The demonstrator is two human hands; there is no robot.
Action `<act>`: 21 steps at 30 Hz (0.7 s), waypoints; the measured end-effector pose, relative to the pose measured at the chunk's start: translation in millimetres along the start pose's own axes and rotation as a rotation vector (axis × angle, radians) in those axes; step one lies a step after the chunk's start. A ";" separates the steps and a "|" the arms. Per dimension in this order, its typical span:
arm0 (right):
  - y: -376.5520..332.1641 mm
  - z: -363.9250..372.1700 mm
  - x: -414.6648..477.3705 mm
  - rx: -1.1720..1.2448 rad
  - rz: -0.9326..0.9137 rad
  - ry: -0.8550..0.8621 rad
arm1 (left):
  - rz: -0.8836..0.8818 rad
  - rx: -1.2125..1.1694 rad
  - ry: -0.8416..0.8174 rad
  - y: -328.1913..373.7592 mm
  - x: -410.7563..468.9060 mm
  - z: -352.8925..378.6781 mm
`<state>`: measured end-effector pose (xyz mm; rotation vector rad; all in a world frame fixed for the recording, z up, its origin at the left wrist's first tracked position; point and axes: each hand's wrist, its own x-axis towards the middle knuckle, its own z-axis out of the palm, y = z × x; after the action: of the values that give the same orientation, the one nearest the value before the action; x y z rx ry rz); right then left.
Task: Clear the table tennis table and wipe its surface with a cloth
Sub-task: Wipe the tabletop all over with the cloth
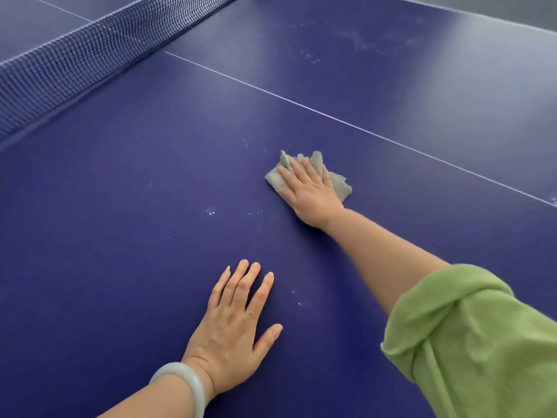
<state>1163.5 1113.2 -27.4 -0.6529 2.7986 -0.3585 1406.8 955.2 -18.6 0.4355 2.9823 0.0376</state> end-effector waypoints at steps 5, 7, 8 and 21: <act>75.9 -12.7 -63.1 -0.039 0.205 0.110 | -0.003 -0.005 -0.002 0.3 -0.2 1.6; 110.2 -19.2 -101.9 0.008 0.463 0.188 | -0.002 -0.016 -0.007 0.0 0.1 1.2; 118.0 -19.3 -120.2 0.048 0.590 0.215 | 0.001 -0.021 -0.011 -0.2 0.2 1.0; -45.9 25.4 -73.1 0.008 0.126 0.063 | -0.011 -0.053 -0.039 -1.2 1.1 1.0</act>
<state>1252.7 1102.3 -24.8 -0.4677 2.8791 -0.3711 1405.6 954.4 -19.8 0.4086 2.9375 0.1049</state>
